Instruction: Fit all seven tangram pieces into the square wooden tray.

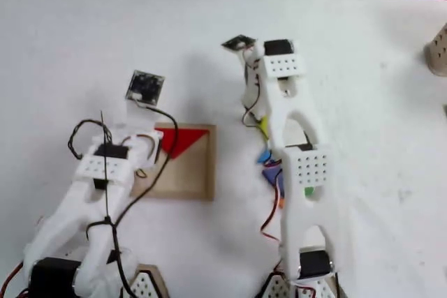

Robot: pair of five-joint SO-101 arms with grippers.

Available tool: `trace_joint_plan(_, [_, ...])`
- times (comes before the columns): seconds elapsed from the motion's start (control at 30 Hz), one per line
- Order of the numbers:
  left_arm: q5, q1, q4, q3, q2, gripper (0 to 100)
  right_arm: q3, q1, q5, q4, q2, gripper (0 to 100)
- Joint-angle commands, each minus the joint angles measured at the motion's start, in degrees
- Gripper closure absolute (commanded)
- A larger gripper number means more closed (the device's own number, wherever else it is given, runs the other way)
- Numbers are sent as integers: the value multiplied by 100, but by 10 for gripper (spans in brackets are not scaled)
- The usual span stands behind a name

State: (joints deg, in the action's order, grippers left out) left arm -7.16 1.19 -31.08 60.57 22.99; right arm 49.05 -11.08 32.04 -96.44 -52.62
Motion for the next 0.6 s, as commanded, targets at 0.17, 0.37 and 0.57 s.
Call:
trace_joint_plan(0.17, [-79, -40, 114, -26, 171, 972, 237, 145, 123, 92, 233, 594])
trace_joint_plan(0.37, [-79, -40, 114, -26, 171, 972, 246, 224, 132, 277, -110, 594])
trace_joint_plan(0.57, [-79, -48, 114, -26, 171, 972, 255, 119, 132, 286, -418, 594])
